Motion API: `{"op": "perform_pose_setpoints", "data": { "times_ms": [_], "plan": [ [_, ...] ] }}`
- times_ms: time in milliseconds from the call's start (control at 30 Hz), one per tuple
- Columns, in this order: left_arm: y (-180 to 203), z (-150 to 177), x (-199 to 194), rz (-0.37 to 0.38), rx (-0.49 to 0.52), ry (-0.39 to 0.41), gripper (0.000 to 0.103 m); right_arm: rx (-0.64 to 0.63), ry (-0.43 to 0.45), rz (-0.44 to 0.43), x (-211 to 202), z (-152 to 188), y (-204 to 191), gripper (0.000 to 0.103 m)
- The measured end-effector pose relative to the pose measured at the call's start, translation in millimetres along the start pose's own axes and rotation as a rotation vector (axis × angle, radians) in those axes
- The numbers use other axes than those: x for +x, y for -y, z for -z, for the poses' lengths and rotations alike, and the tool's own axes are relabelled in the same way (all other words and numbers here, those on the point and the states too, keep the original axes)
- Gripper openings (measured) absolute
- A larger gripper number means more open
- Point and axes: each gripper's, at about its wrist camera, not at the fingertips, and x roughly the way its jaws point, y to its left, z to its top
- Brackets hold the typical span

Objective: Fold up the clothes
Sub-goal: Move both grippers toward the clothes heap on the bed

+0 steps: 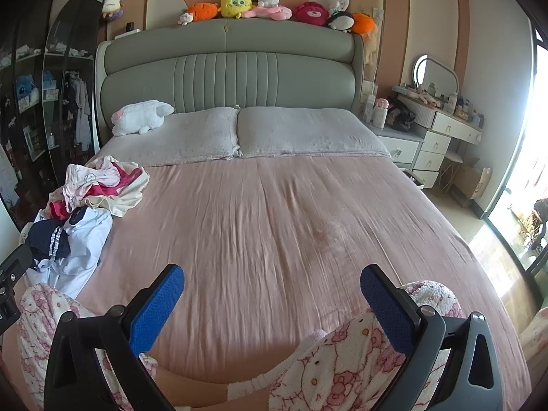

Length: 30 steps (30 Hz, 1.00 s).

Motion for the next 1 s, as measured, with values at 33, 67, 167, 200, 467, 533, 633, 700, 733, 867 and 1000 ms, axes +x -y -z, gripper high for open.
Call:
{"op": "perform_pose_setpoints", "data": {
  "times_ms": [33, 67, 167, 200, 467, 533, 633, 700, 733, 867, 1000],
  "plan": [
    [-0.5, 0.0, 0.4, -0.002, 0.000, -0.001, 0.103, -0.005, 0.003, -0.003, 0.3, -0.3, -1.0, 0.103],
    [-1.0, 0.0, 0.7, -0.004, 0.000, -0.002, 0.103, -0.010, 0.006, -0.006, 0.6, -0.5, -2.0, 0.103],
    [-2.4, 0.1, 1.8, -0.010, -0.001, -0.004, 0.103, -0.024, 0.015, -0.014, 1.5, -1.3, -5.1, 0.103],
    [-2.9, 0.1, 2.1, -0.012, -0.001, -0.005, 0.103, -0.029, 0.018, -0.017, 1.8, -1.5, -6.1, 0.103],
    [-2.6, -1.3, 8.1, -0.023, 0.020, -0.019, 0.103, -0.080, 0.064, -0.051, 1.0, -3.6, -15.6, 0.103],
    [-1.4, -1.1, 8.7, -0.029, 0.035, -0.009, 0.103, -0.109, 0.104, -0.075, -3.3, -4.0, -19.7, 0.103],
    [-4.8, -3.3, 9.6, 0.008, 0.014, -0.010, 0.103, -0.175, 0.138, -0.058, -4.3, -4.0, -29.5, 0.103],
    [-7.6, -4.8, 13.4, 0.027, -0.004, -0.018, 0.103, -0.194, 0.129, -0.077, -0.9, -5.3, -32.1, 0.103],
    [-8.9, -6.2, 15.9, 0.026, -0.006, -0.021, 0.103, -0.188, 0.119, -0.091, 1.5, -7.3, -31.8, 0.103],
    [-20.6, -16.8, 23.8, 0.004, -0.021, -0.002, 0.103, -0.161, 0.096, -0.142, 13.9, -19.0, -33.1, 0.103],
    [-46.1, -35.2, 34.8, -0.053, -0.055, 0.025, 0.103, -0.201, 0.116, -0.144, 28.2, -46.1, -49.4, 0.103]
  ]
}}
